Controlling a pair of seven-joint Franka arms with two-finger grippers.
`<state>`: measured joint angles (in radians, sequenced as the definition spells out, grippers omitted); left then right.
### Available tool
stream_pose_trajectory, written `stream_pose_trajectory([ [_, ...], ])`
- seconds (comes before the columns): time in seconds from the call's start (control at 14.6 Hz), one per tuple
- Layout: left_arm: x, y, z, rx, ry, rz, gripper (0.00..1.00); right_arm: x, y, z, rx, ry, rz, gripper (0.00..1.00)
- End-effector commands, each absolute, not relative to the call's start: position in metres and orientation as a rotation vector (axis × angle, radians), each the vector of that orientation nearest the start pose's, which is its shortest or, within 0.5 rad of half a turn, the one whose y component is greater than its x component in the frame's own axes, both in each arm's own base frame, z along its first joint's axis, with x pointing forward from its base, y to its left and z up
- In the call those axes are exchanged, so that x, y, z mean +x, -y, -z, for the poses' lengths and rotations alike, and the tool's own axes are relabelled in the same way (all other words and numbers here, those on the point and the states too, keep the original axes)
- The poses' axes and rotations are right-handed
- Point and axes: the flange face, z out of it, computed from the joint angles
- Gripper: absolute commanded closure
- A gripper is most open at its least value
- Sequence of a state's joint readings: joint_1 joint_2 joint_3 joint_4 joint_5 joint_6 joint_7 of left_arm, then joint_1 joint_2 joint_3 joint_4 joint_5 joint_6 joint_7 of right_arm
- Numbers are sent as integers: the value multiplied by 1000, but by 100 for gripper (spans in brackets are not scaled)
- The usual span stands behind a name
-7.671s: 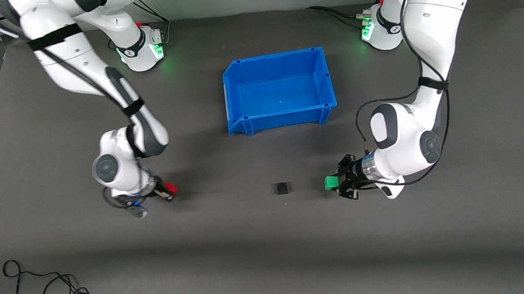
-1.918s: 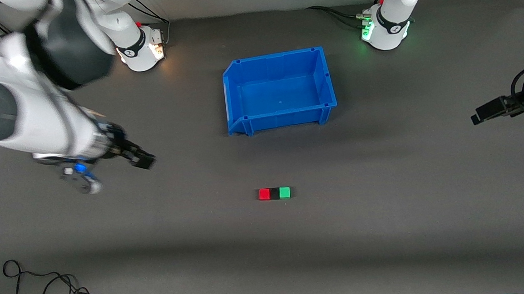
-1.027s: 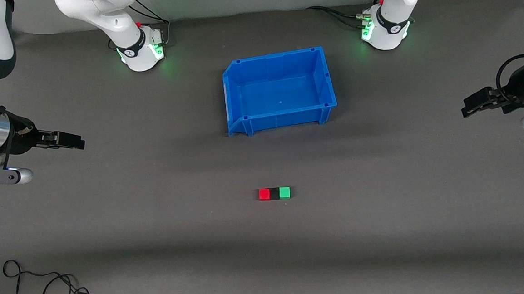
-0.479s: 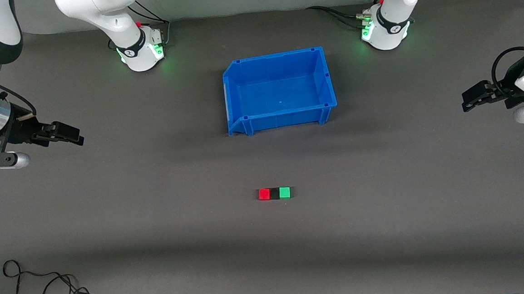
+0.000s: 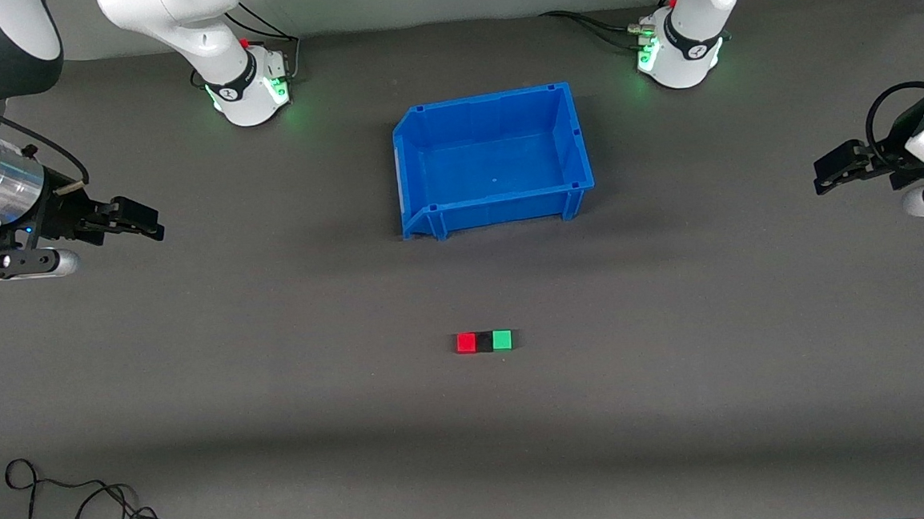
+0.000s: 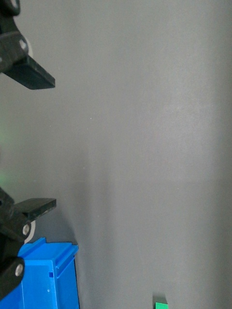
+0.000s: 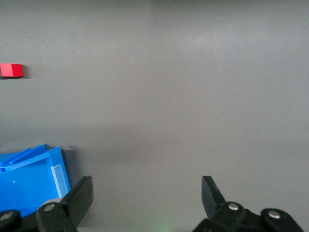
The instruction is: Attach green and red cubes to black cube
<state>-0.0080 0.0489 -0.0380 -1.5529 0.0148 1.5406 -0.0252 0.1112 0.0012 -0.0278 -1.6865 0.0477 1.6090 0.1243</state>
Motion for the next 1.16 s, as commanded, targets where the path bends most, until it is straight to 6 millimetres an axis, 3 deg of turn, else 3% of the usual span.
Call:
stream_pose_trajectory([
  [0.0, 557, 28, -611, -3105, -59, -91, 0, 543, -51, -575, -3124, -49, -97, 0],
  [1.1, 560, 28, -605, -3104, -66, -117, 0, 545, -48, -576, -3124, -58, -89, 0],
])
